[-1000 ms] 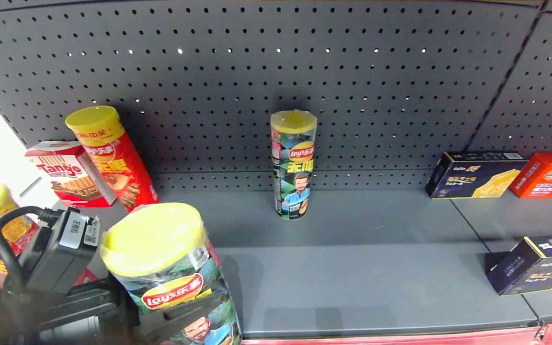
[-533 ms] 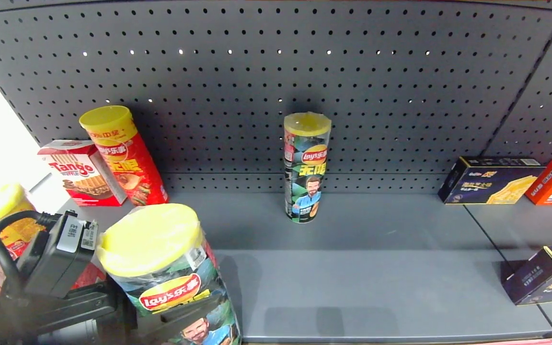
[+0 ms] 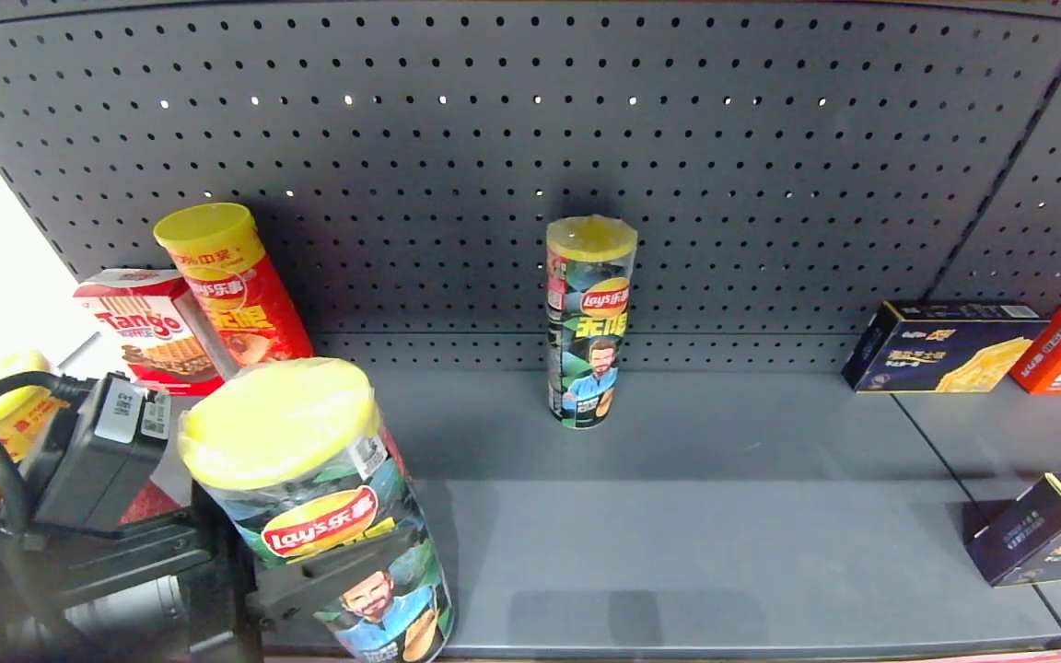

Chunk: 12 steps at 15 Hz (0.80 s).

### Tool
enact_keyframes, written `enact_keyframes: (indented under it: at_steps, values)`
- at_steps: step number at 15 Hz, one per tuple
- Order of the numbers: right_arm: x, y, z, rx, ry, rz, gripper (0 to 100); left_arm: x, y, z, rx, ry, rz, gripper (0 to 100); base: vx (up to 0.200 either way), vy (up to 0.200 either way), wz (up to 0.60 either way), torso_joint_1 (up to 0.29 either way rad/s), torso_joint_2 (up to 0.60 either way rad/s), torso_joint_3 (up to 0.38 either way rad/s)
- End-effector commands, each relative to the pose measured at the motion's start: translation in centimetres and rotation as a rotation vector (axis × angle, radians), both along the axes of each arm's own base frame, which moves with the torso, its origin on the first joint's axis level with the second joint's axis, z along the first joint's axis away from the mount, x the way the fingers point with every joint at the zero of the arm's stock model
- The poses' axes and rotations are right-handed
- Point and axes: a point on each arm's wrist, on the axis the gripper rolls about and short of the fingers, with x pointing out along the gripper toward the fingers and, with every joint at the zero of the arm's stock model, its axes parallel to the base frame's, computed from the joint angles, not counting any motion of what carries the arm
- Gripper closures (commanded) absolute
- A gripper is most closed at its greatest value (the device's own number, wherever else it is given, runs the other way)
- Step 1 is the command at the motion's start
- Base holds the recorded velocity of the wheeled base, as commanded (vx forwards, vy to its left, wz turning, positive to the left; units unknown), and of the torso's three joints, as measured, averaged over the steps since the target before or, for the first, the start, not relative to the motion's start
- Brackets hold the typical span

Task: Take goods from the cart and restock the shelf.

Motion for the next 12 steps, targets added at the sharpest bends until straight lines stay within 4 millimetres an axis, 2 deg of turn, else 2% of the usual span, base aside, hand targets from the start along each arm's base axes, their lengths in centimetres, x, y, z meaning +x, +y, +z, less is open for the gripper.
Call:
enact_keyframes:
  at_steps: [1, 6, 10, 12]
  values:
    - [1.8, 0.2, 1.9, -0.014, 0.056, 0.061, 0, 0.1, 0.1, 0.3, -0.008, -0.016, 0.006, 100, 0.000, 0.000, 0.00, 0.000, 0.00, 0.000]
    - [8.2, 2.0, 5.8, -0.037, 0.139, 0.313, 0, 0.2, 0.0, 1.1, -0.022, -0.051, 0.003, 100, 0.000, 0.000, 0.00, 0.000, 0.00, 0.000]
    - [12.3, 3.8, 5.9, -0.049, 0.196, 0.389, 0, 0.8, -0.3, 2.5, -0.041, -0.091, 0.004, 100, 0.000, 0.000, 0.00, 0.000, 0.00, 0.000]
    - [13.6, 4.9, 6.2, -0.047, 0.180, 0.470, 0, 1.0, -0.4, 2.5, -0.039, -0.089, 0.009, 100, 0.000, 0.000, 0.00, 0.000, 0.00, 0.000]
